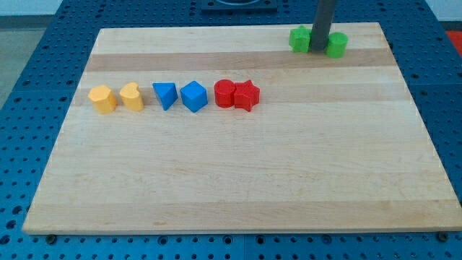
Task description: Keep the green star to the right of the red star
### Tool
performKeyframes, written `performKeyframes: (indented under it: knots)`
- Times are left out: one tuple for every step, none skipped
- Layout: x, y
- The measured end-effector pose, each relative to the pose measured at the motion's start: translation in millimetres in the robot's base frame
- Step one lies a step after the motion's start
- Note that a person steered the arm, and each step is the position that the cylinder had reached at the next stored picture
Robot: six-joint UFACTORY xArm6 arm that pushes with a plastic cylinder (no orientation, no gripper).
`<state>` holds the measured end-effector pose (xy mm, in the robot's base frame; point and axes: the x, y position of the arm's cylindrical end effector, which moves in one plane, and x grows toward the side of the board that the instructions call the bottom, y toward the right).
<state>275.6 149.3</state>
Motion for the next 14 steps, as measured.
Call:
performKeyframes:
  knots:
    - [-19,4]
    - [-52,3]
    - [-60,-16]
    - [-50,-54]
    - [-1,-78]
    - [24,-81]
    - [-1,-82]
    - [-14,-104]
    - [9,-122]
    - [40,-104]
    - [52,-93]
    - [53,-93]
    - [73,-93]
    - [82,-88]
